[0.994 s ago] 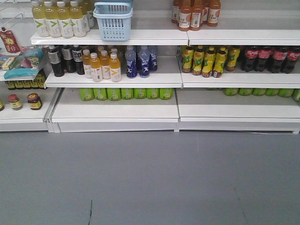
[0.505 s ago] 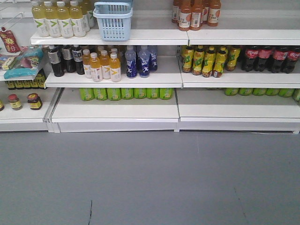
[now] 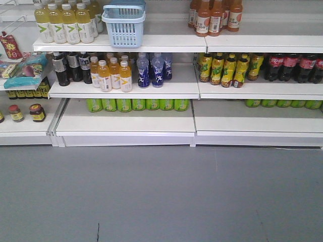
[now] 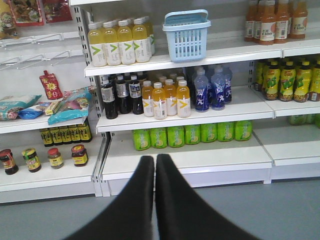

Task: Place coke in basket with both arms
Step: 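Drive the base toward the shelf holding the light-blue basket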

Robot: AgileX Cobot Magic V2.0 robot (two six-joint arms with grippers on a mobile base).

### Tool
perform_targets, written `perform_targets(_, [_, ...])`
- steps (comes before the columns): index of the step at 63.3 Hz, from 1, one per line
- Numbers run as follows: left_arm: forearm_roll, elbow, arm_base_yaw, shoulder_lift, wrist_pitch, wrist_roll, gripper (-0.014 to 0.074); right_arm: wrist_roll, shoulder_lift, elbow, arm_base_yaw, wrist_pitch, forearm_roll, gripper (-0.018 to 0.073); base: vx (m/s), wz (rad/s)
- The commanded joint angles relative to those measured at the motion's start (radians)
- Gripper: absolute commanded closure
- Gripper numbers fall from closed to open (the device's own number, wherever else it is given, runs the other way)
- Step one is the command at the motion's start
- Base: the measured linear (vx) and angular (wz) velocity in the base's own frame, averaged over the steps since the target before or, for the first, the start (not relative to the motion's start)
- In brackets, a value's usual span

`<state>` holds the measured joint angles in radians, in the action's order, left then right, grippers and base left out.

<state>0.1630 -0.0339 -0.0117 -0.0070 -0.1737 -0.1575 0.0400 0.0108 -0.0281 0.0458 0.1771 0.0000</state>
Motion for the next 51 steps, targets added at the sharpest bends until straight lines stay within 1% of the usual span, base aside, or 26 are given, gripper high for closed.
perform_targets(1, [-0.008, 0.002, -0.001, -0.019, 0.069, -0.013, 0.0602, -0.008, 0.017, -0.011, -0.003, -0.071, -0.007, 0.0564, 0.15, -0.01])
perform_targets(51, [-0.008, 0.002, -0.001, -0.019, 0.069, -0.013, 0.0602, -0.008, 0.017, -0.011, -0.003, -0.072, -0.007, 0.0564, 0.19, -0.02])
